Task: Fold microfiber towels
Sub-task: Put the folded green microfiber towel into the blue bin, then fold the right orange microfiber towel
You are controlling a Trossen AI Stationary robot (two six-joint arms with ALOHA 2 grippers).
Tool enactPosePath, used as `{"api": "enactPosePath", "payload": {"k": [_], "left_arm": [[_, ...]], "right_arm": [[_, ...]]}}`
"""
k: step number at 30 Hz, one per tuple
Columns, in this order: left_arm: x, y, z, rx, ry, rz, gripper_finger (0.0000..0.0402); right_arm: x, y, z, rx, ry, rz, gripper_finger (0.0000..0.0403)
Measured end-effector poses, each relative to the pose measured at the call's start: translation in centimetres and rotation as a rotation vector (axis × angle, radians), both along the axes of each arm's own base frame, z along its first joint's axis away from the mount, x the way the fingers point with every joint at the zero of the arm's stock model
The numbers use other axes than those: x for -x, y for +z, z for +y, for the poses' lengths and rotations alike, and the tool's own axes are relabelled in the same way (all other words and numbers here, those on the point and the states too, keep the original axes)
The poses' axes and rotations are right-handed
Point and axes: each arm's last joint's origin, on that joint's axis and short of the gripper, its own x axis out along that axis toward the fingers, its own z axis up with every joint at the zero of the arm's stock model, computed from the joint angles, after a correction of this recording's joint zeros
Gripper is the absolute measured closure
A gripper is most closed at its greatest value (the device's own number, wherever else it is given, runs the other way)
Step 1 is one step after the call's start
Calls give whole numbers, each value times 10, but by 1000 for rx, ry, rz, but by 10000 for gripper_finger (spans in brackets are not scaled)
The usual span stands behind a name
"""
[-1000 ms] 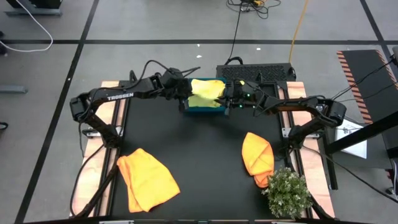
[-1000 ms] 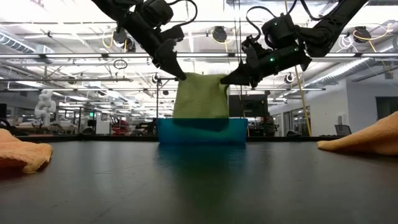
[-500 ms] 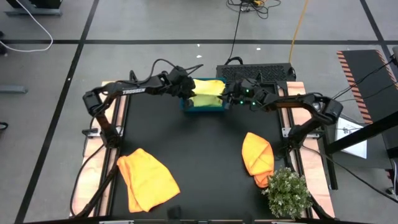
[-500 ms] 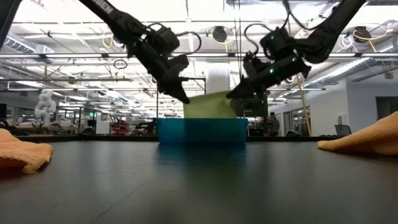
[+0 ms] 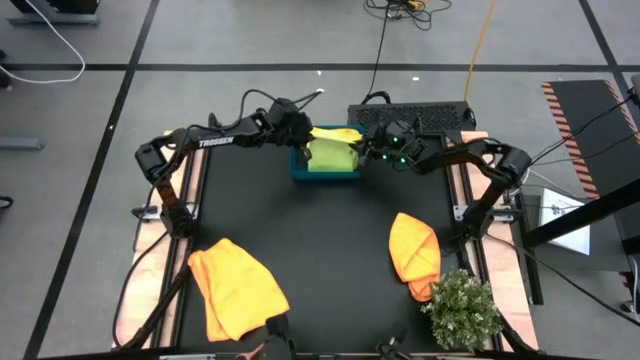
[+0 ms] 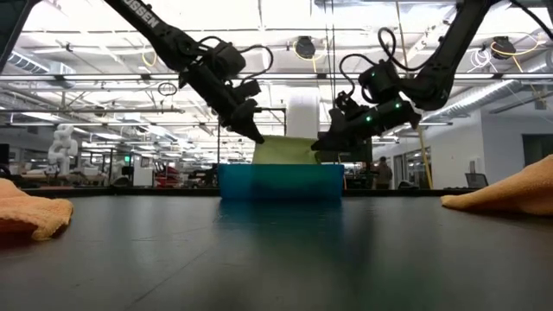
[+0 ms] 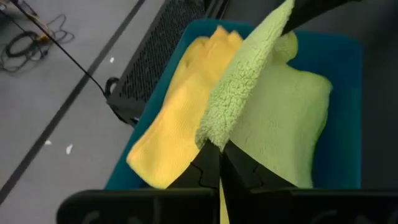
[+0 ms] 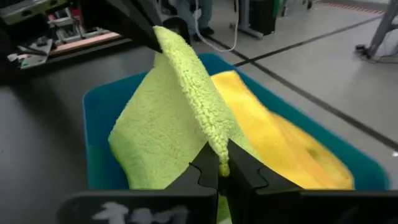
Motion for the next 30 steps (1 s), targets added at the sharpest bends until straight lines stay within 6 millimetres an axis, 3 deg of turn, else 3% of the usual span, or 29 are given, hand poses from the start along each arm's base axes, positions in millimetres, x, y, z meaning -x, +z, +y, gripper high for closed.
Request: {"api": "enactPosePath", "payload": {"k": [8, 13, 23, 27, 30], "left_arm": [[0, -29, 10, 14, 76, 104, 372], [2, -26, 15, -67, 157, 128, 320], [9, 11, 11, -114, 116, 4, 244], [18, 45, -5, -76, 44, -101, 237], [27, 78, -31, -37, -63, -202, 244]], "right_arm": [[-8, -18, -7, -7, -65, 68, 341], [-6, -16, -11, 34, -155, 86, 291], [-3, 19, -6, 91, -108, -17, 263], [0, 45, 7, 109, 6, -58, 266], [6, 68, 28, 143, 96, -97, 271]]}}
